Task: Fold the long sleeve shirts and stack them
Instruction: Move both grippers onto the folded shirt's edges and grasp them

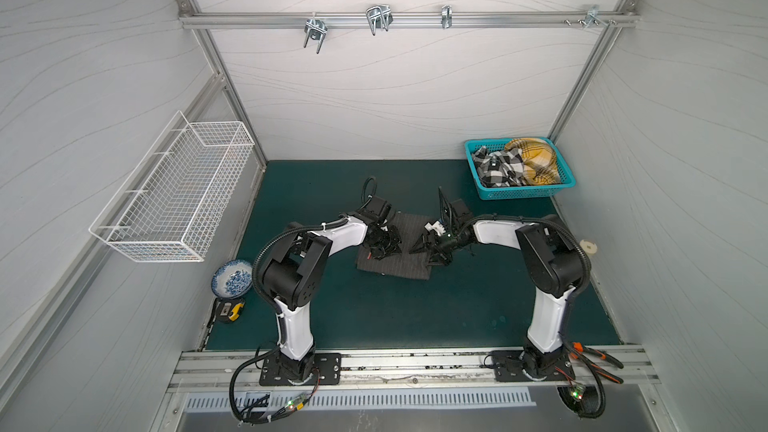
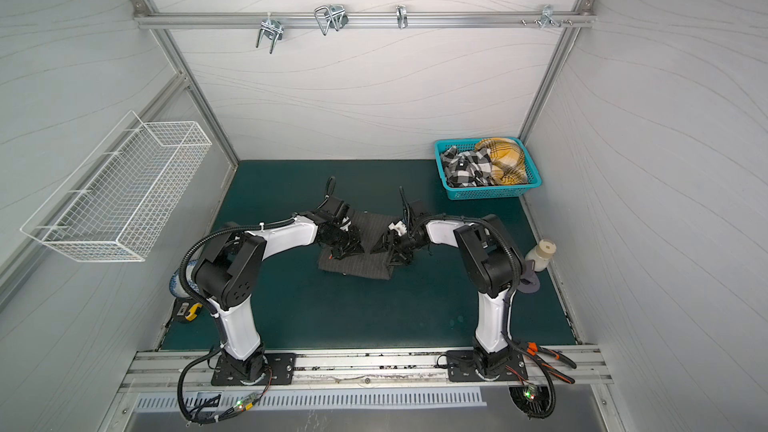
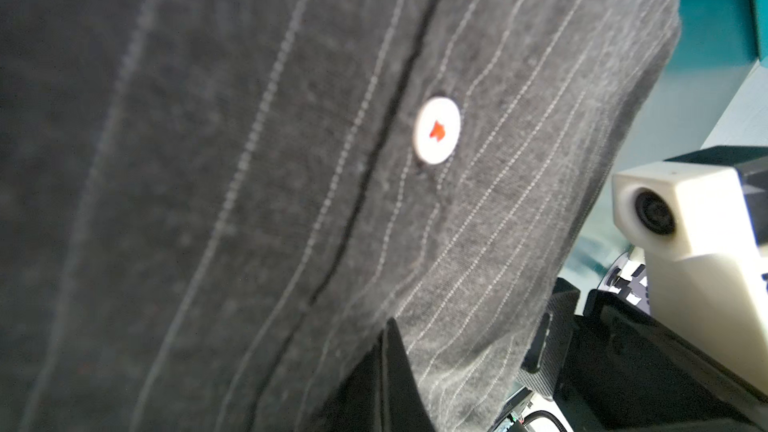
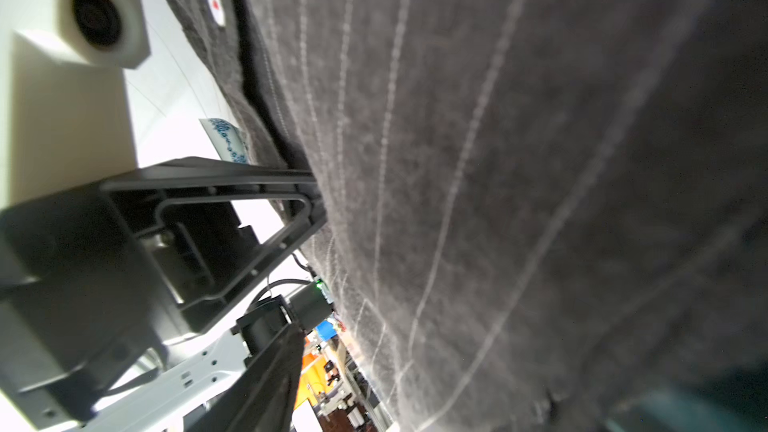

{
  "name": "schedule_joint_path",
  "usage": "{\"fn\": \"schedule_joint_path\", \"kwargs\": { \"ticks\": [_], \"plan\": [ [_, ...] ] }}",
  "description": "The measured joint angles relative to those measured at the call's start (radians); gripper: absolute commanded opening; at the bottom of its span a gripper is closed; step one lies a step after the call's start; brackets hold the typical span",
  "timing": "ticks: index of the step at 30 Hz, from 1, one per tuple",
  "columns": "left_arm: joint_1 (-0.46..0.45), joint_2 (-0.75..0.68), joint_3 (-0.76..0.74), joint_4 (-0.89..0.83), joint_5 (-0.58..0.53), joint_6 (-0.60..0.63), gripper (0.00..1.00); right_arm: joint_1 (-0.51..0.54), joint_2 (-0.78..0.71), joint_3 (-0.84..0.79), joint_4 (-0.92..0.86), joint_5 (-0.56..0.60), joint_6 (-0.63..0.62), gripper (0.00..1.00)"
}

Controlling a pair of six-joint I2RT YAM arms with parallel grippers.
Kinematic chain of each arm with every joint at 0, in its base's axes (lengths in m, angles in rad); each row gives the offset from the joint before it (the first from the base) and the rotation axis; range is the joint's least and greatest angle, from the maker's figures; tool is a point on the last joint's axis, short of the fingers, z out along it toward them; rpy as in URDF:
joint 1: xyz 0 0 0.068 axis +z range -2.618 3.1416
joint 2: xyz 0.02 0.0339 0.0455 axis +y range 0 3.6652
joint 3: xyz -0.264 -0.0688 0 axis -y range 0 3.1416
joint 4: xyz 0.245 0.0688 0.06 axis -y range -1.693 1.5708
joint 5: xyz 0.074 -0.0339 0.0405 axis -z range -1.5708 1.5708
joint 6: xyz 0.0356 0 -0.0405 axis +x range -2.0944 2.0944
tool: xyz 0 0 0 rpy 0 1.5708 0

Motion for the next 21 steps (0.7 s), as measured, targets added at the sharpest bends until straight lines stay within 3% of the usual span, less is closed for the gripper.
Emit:
{"fn": "schedule_joint_path", "kwargs": {
  "ticks": [12, 17, 21],
  "plan": [
    [0.0, 0.0, -0.042, 0.07, 0.016, -0.038, 0.0, -0.003, 0.069, 0.016, 0.124, -0.116, 0.118, 0.78],
    [0.006, -0.005, -0.058, 0.089, 0.024, -0.051, 0.0, 0.0, -0.006, 0.021, 0.004, 0.017, 0.066, 0.81],
    [0.013, -0.039, -0.06, 0.073, 0.032, -0.064, 0.14, -0.013, -0.133, 0.021, -0.118, 0.135, 0.01, 0.82]
  ]
}}
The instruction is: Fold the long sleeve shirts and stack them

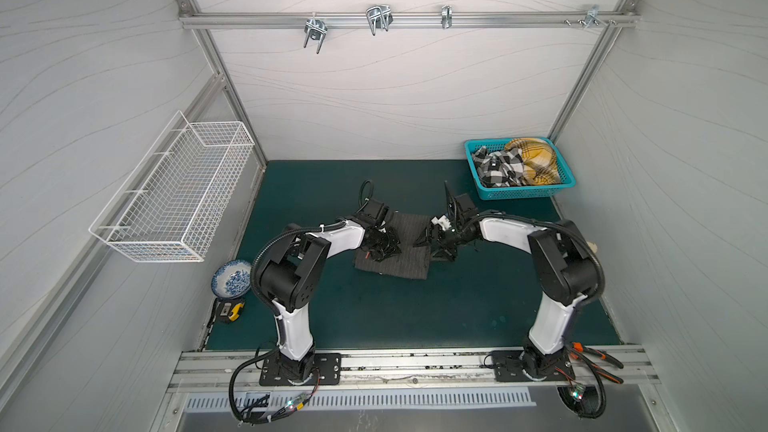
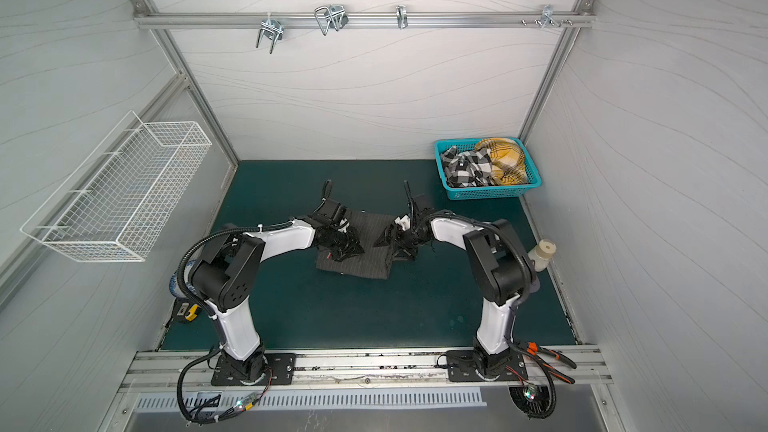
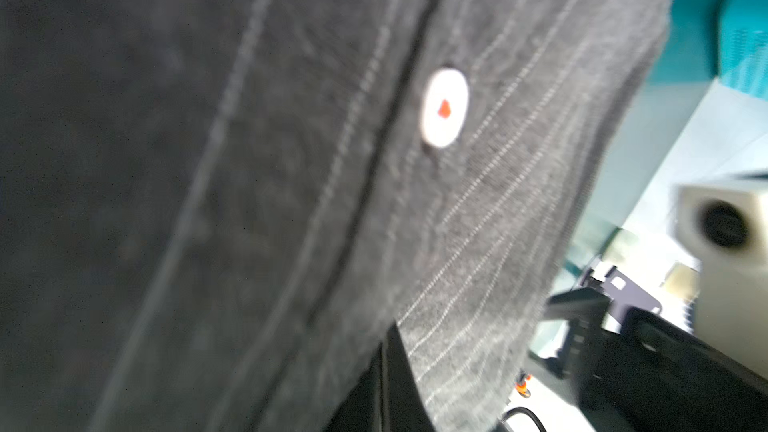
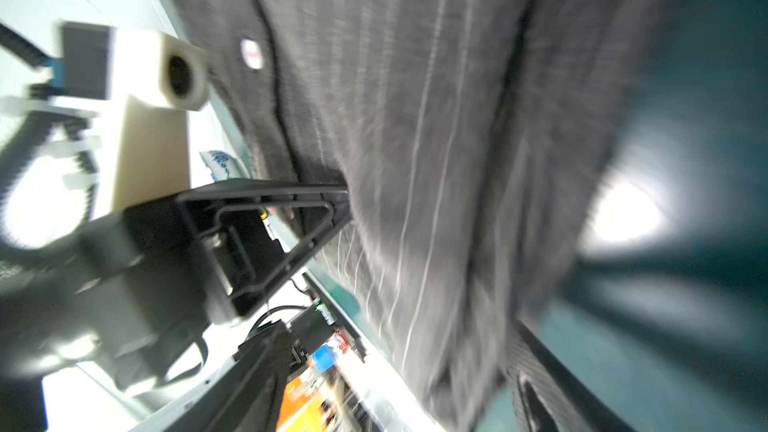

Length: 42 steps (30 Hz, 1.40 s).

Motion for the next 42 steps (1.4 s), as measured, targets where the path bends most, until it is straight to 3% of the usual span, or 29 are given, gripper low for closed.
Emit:
{"fn": "schedule_joint_path", "kwargs": {
  "ticks": [6, 15, 23, 26, 35, 39, 42],
  "plan": [
    [0.027, -0.105, 0.002, -0.047, 0.006, -0.002, 0.2, -0.005, -0.061, 0.0, -0.033, 0.053, -0.009, 0.8],
    [0.161, -0.155, -0.04, -0.076, 0.002, 0.044, 0.13, 0.023, 0.037, 0.061, -0.041, 0.053, -0.017, 0.77],
    [0.158, -0.113, -0.12, -0.048, 0.009, 0.066, 0.09, 0.061, 0.126, 0.063, 0.027, 0.016, 0.013, 0.77],
    [0.16, -0.108, -0.148, -0.008, 0.017, 0.065, 0.07, 0.071, 0.148, 0.058, 0.096, -0.027, 0.047, 0.72],
    [0.147, -0.105, -0.201, 0.103, 0.049, 0.043, 0.06, 0.081, 0.201, 0.039, 0.298, -0.127, 0.163, 0.74],
    [0.137, -0.111, -0.202, 0.096, 0.048, 0.045, 0.08, 0.073, 0.2, 0.071, 0.203, -0.105, 0.122, 0.79],
    [0.137, -0.134, -0.19, 0.031, 0.031, 0.063, 0.11, 0.065, 0.157, 0.097, 0.048, -0.012, 0.04, 0.81]
  ]
}}
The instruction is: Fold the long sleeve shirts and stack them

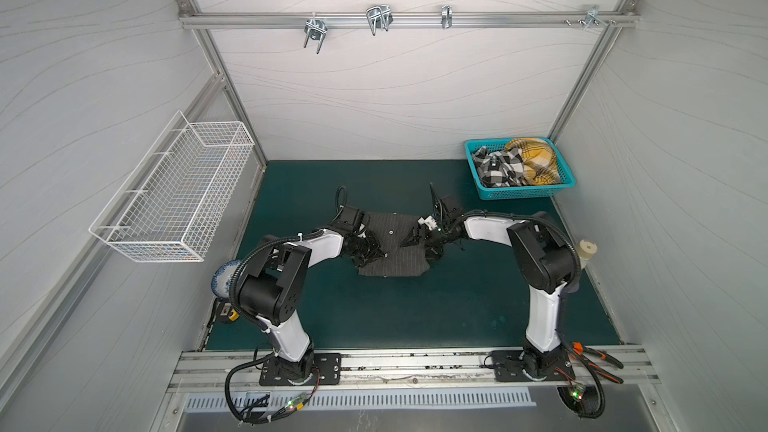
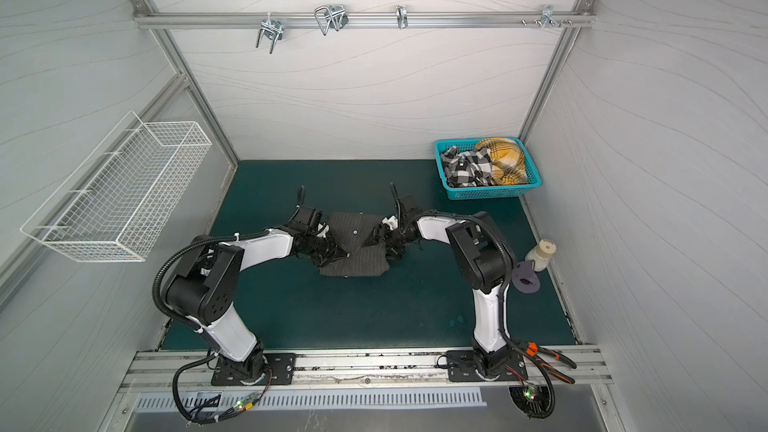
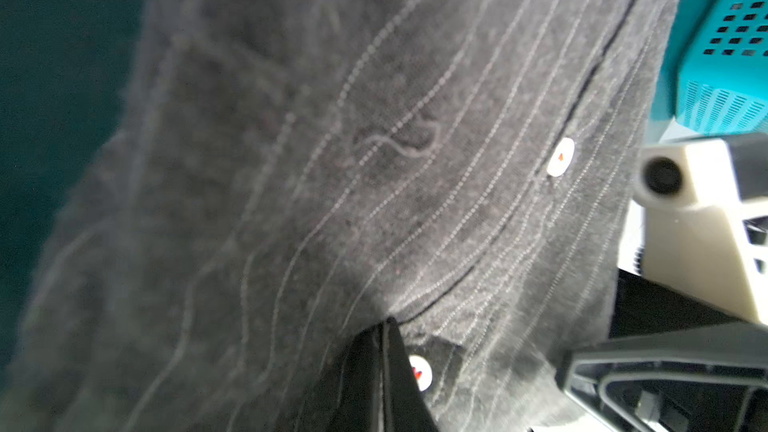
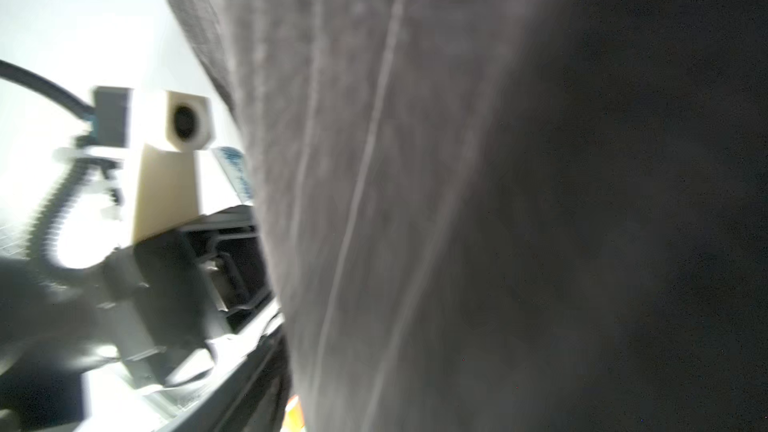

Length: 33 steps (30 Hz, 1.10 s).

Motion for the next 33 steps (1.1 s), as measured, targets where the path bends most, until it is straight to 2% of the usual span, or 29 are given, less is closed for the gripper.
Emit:
{"fn": "schedule_joint_path", "kwargs": {
  "ticks": [3, 5, 6, 10, 14, 25, 30, 33],
  "plan": [
    [0.001, -0.032, 0.022, -0.08, -0.015, 0.017, 0.12, -0.019, -0.09, -0.005, -0.141, 0.091, -0.062, 0.81],
    [0.002, -0.055, 0.039, -0.119, -0.016, 0.023, 0.12, -0.027, -0.148, -0.005, -0.198, 0.134, -0.088, 0.78],
    [0.002, -0.068, 0.049, -0.134, -0.014, 0.023, 0.12, -0.03, -0.174, -0.004, -0.221, 0.152, -0.096, 0.73],
    [0.006, -0.12, 0.075, -0.164, -0.01, 0.025, 0.13, -0.014, -0.221, 0.008, -0.267, 0.2, -0.122, 0.47],
    [0.012, -0.137, 0.083, -0.169, -0.01, 0.026, 0.09, 0.025, -0.217, 0.011, -0.266, 0.212, -0.114, 0.31],
    [0.018, -0.026, 0.023, -0.116, -0.001, 0.026, 0.07, 0.041, -0.046, -0.052, -0.137, 0.173, -0.087, 0.21],
    [0.018, -0.009, -0.007, -0.069, 0.014, 0.023, 0.05, 0.032, -0.052, -0.074, -0.103, 0.15, -0.085, 0.2],
    [0.018, -0.019, -0.012, -0.064, 0.027, 0.017, 0.08, 0.032, -0.076, -0.087, -0.106, 0.161, -0.085, 0.22]
  ]
}}
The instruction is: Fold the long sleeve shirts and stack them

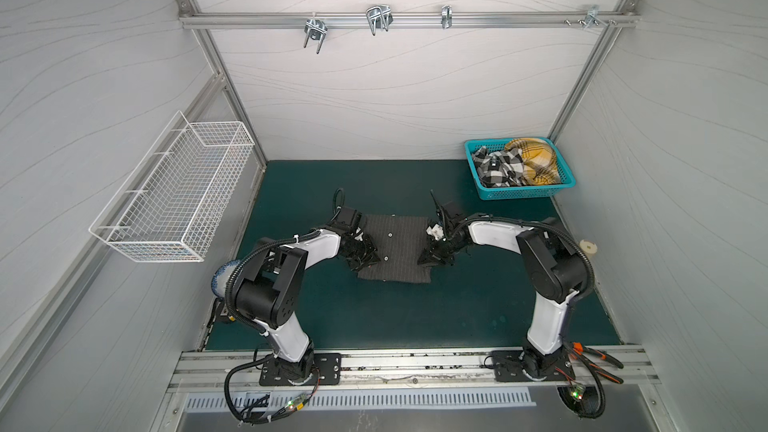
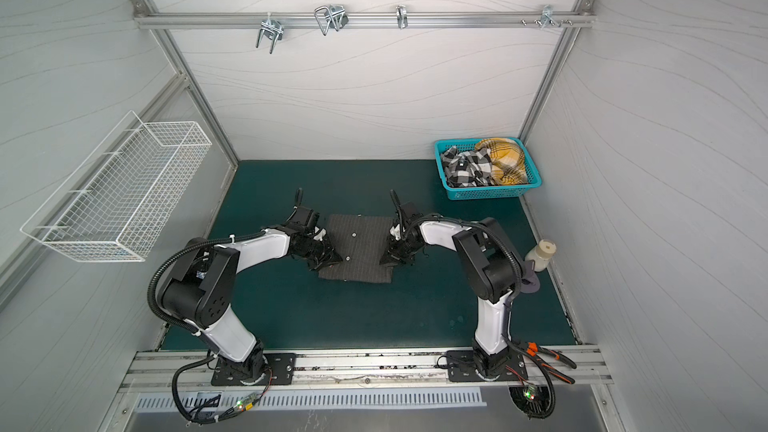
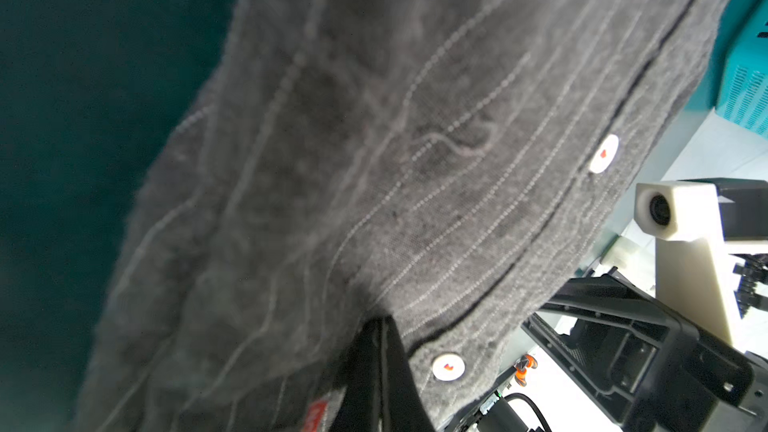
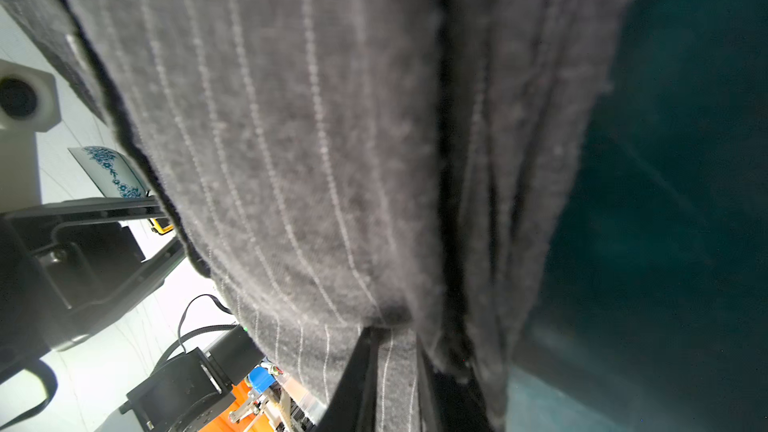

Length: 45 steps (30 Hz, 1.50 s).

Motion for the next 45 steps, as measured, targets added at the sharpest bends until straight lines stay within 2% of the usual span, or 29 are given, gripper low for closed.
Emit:
{"fn": "schedule_joint_path", "kwargs": {
  "ticks": [4, 7, 9, 12, 20, 29, 32, 37, 42, 45],
  "plan": [
    [0.008, -0.056, 0.05, -0.097, -0.015, 0.014, 0.12, 0.0, -0.071, 0.002, -0.061, 0.041, -0.006, 0.26],
    [0.032, -0.061, 0.188, -0.163, -0.033, 0.038, 0.06, 0.0, -0.108, 0.05, -0.113, 0.058, -0.011, 0.26],
    [0.061, -0.023, 0.303, -0.175, -0.038, 0.064, 0.02, 0.0, -0.103, 0.102, -0.128, 0.062, -0.018, 0.24],
    [0.087, 0.063, 0.389, -0.154, -0.041, 0.086, 0.0, -0.003, -0.069, 0.172, -0.135, 0.063, -0.027, 0.22],
    [0.095, 0.27, 0.348, -0.163, -0.043, 0.095, 0.0, -0.032, 0.132, 0.247, -0.134, 0.073, -0.04, 0.18],
    [0.034, 0.27, 0.336, -0.118, -0.034, 0.1, 0.0, -0.048, 0.142, 0.229, -0.134, 0.058, -0.056, 0.18],
    [0.0, 0.24, 0.304, -0.108, -0.04, 0.098, 0.0, -0.049, 0.102, 0.192, -0.157, 0.08, -0.066, 0.19],
    [-0.032, 0.146, 0.314, -0.196, -0.072, 0.109, 0.0, -0.049, 0.024, 0.171, -0.23, 0.125, -0.085, 0.25],
    [-0.045, -0.084, 0.374, -0.27, -0.142, 0.164, 0.07, -0.047, -0.117, 0.172, -0.292, 0.157, -0.101, 0.36],
    [-0.04, -0.271, 0.367, -0.275, -0.193, 0.196, 0.0, -0.04, -0.21, 0.172, -0.317, 0.174, -0.11, 0.39]
  ]
}}
